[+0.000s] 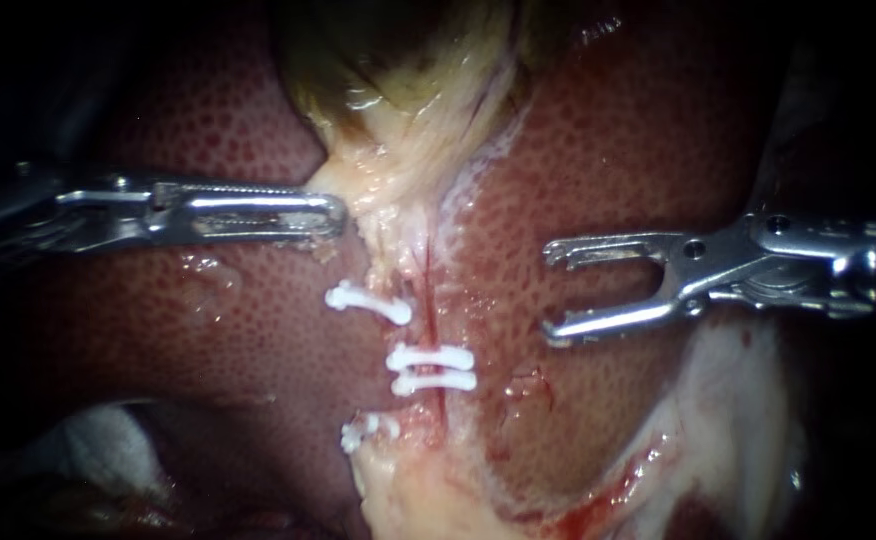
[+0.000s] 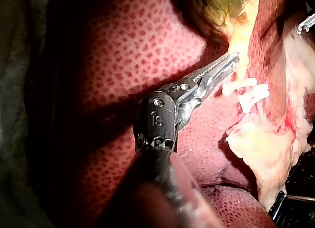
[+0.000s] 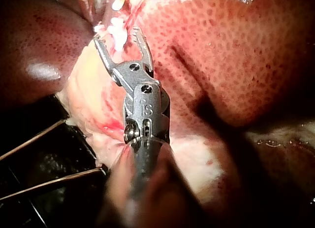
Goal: Going back second clip right tube
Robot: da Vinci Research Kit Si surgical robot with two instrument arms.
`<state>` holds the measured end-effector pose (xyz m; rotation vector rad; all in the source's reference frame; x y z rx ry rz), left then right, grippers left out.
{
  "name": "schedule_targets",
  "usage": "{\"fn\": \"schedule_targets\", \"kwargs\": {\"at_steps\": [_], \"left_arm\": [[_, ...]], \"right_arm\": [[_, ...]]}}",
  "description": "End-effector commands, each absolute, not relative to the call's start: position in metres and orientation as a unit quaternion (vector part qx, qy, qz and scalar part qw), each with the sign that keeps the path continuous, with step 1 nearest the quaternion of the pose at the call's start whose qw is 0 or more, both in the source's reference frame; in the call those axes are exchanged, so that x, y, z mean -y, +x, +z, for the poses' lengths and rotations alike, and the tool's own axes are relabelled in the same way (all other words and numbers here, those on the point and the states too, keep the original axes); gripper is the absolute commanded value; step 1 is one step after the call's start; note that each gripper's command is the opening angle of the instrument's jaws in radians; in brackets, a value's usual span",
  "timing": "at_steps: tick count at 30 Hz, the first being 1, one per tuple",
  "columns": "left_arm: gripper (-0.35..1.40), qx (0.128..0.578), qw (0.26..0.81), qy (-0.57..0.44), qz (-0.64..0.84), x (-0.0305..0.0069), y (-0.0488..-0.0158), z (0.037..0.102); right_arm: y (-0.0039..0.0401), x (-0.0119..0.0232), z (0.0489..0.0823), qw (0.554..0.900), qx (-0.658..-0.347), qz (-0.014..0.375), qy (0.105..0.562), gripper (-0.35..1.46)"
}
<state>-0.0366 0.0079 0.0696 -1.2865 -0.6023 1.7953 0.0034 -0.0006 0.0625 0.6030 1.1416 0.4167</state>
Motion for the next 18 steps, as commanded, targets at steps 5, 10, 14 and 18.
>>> {"fn": "schedule_targets", "kwargs": {"at_steps": [5, 10, 14, 18], "left_arm": [[-0.35, 0.242, 0.408, -0.509, 0.718, -0.0073, -0.0383, 0.0707], [-0.35, 0.243, 0.407, -0.509, 0.719, -0.0073, -0.0385, 0.0709], [-0.35, 0.244, 0.407, -0.509, 0.718, -0.0073, -0.0384, 0.0708], [-0.35, 0.244, 0.407, -0.509, 0.718, -0.0074, -0.0384, 0.0708]], "right_arm": [[0.0034, 0.0006, 0.0625, 0.779, -0.528, 0.193, 0.279, 0.50], [0.0034, 0.0005, 0.0625, 0.779, -0.528, 0.193, 0.279, 0.50], [0.0034, 0.0005, 0.0625, 0.779, -0.528, 0.193, 0.279, 0.50], [0.0034, 0.0005, 0.0625, 0.779, -0.528, 0.193, 0.279, 0.50]]}}
